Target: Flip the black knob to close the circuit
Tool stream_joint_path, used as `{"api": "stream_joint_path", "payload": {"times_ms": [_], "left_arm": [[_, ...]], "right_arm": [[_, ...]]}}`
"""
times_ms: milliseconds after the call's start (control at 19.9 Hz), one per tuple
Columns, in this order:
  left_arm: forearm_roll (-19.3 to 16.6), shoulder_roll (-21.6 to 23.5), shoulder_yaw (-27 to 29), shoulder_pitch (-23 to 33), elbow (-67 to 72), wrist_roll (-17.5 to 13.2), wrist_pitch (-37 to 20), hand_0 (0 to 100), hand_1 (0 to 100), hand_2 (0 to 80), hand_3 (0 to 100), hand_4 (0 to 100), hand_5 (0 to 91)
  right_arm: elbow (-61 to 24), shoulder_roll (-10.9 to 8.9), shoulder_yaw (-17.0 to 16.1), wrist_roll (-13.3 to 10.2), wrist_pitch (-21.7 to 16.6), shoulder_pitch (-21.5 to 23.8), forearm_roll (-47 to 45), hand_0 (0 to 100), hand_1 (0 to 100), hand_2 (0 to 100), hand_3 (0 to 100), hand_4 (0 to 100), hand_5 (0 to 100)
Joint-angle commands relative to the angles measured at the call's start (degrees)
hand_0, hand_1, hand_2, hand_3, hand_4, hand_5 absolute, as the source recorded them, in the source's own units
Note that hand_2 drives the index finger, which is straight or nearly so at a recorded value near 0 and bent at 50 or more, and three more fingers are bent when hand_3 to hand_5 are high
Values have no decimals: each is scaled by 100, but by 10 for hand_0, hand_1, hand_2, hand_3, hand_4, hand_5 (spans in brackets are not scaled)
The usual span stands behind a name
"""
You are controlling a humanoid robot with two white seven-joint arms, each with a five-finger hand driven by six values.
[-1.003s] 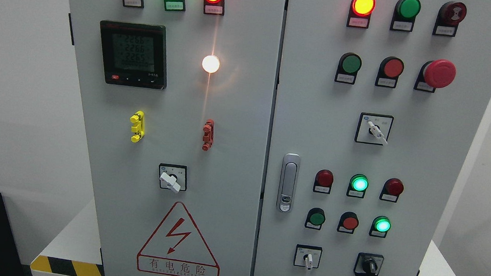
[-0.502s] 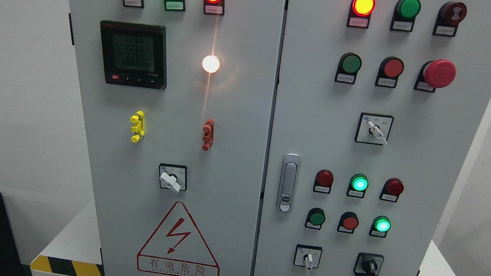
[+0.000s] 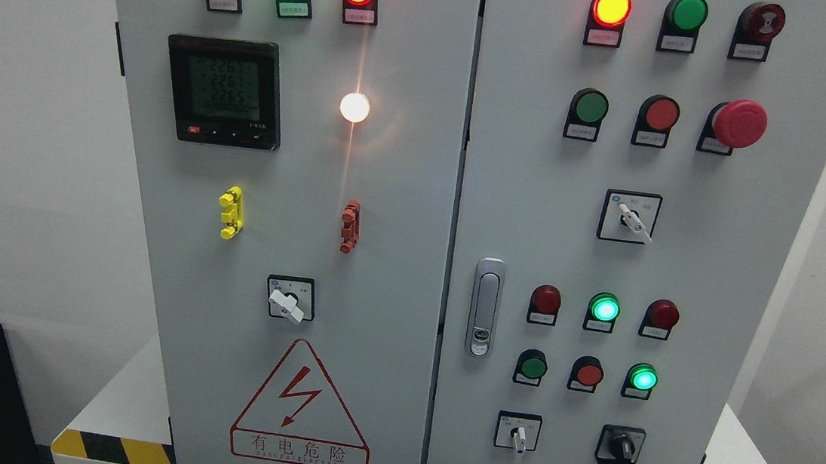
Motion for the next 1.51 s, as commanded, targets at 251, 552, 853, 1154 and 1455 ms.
{"api": "stream_joint_path", "payload": {"times_ms": [251,552,853,1154,1455], "left_arm": [[0,-2,0,132,-167,-3,0,120,556,0,0,0,0],[0,-2,0,132,-167,-3,0,120,556,0,0,0,0],[0,-2,0,132,-167,-3,0,120,556,0,0,0,0],[0,-2,0,132,-167,-3,0,120,556,0,0,0,0],[0,-2,0,132,-167,-3,0,120,556,0,0,0,0]], "right_arm": [[-1311,-2,-204,219,337,-105,849,0,0,958,1000,1000,1000],[-1470,-37,-186,499,697,-517,1367,0,0,960,1000,1000,1000],[-1628,-73,-186,763,970,-861,1517,0,0,961,1000,1000,1000],[-1628,-81,-186,816,1409,-1168,1737,0,0,961,1000,1000,1000],[-1620,-81,-186,816,1620,-1528,1913,0,0,957,1000,1000,1000]]}}
